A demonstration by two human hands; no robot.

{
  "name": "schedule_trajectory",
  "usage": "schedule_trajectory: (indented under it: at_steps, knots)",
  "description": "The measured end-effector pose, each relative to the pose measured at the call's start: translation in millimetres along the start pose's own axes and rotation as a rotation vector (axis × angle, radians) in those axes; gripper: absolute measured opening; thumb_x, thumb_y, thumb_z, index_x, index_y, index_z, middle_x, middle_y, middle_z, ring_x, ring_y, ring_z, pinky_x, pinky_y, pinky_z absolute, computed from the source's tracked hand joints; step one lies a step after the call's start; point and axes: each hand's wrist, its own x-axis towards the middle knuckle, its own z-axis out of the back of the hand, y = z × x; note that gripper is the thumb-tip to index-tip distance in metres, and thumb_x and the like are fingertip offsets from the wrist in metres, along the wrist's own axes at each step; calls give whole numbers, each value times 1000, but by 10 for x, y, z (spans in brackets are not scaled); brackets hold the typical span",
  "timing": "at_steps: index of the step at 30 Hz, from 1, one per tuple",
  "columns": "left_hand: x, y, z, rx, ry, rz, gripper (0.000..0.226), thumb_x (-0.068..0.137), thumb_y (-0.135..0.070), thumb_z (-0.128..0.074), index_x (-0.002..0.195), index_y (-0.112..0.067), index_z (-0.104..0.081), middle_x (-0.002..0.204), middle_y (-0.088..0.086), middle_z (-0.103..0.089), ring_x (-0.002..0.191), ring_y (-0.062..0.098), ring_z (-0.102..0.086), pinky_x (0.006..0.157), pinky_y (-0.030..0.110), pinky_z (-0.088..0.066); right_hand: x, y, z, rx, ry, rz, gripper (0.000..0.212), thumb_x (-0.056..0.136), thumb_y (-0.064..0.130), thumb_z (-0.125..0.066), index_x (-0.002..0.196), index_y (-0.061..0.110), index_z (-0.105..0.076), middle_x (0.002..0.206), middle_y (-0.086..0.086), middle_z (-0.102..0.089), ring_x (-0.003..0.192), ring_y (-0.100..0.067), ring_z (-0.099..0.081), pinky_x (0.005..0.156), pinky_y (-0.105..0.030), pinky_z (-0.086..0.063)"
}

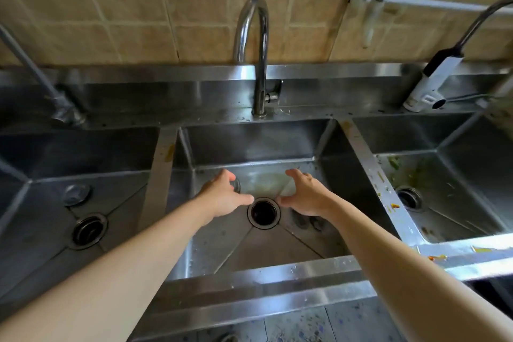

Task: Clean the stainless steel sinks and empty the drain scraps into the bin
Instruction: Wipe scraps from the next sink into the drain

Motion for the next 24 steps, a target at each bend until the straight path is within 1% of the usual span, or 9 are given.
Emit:
schedule_trajectory:
  at_steps: [2,5,7,11,13,16,18,21,24]
  knots:
    - [207,-27,-85,15,35,2,73,76,-36,-77,135,-16,-38,132,6,-50,117,23,-51,102,37,-41,146,-136,-2,15,0,-47,78,87,33,-63,150,19,-19,148,-12,-29,131,-30,-38,96,-30,-36]
    - [470,-43,-206,23,71,4,70,78,-31,-76,135,-14,-39,130,7,-50,116,21,-50,99,31,-41,356,-392,-15,12,2,-119,77,88,33,-63,150,16,-20,145,-15,-32,130,-31,-39,99,-32,-37]
    - [604,-42,-281,25,85,11,69,78,-30,-76,135,-14,-40,131,8,-49,117,20,-48,99,30,-39,473,-568,-26,-7,24,-160,74,88,30,-64,147,14,-23,141,-17,-35,126,-32,-43,98,-34,-40]
    - [861,-45,-472,19,130,37,70,80,-27,-75,138,-14,-36,133,8,-48,107,18,-50,92,28,-40,799,-981,-105,-70,122,-198,76,85,33,-67,147,24,-24,137,-13,-42,120,-31,-46,92,-34,-44]
    - [998,-34,-561,29,123,46,68,81,-28,-74,136,-16,-37,130,6,-49,106,18,-51,92,29,-42,983,-1167,-154,-116,175,-213,76,83,34,-69,145,25,-27,133,-14,-47,120,-31,-46,92,-33,-43]
    - [1197,24,-729,23,103,73,67,80,-28,-75,135,-18,-38,129,3,-50,109,18,-52,95,34,-45,1263,-1392,-270,-126,248,-244,84,84,32,-70,150,24,-18,137,-15,-46,123,-32,-47,89,-29,-44]
    - [1326,68,-863,20,94,111,67,80,-28,-74,136,-19,-37,131,2,-49,113,18,-51,96,34,-44,1485,-1535,-423,-143,271,-227,87,83,35,-69,150,23,-15,139,-15,-45,124,-33,-47,94,-31,-44]
    - [1480,127,-1044,36,79,173,68,81,-30,-74,137,-21,-36,133,0,-48,116,18,-50,97,35,-44,1765,-1676,-680,-160,271,-209,88,80,40,-68,148,25,-14,146,-17,-31,129,-38,-37,107,-42,-36]
    - [1638,177,-1212,82,58,212,68,79,-32,-75,136,-21,-38,132,-1,-50,116,18,-51,99,36,-44,1920,-1708,-897,-243,326,-191,72,92,35,-54,150,27,-11,153,-18,-6,139,-44,-13,114,-48,-23]
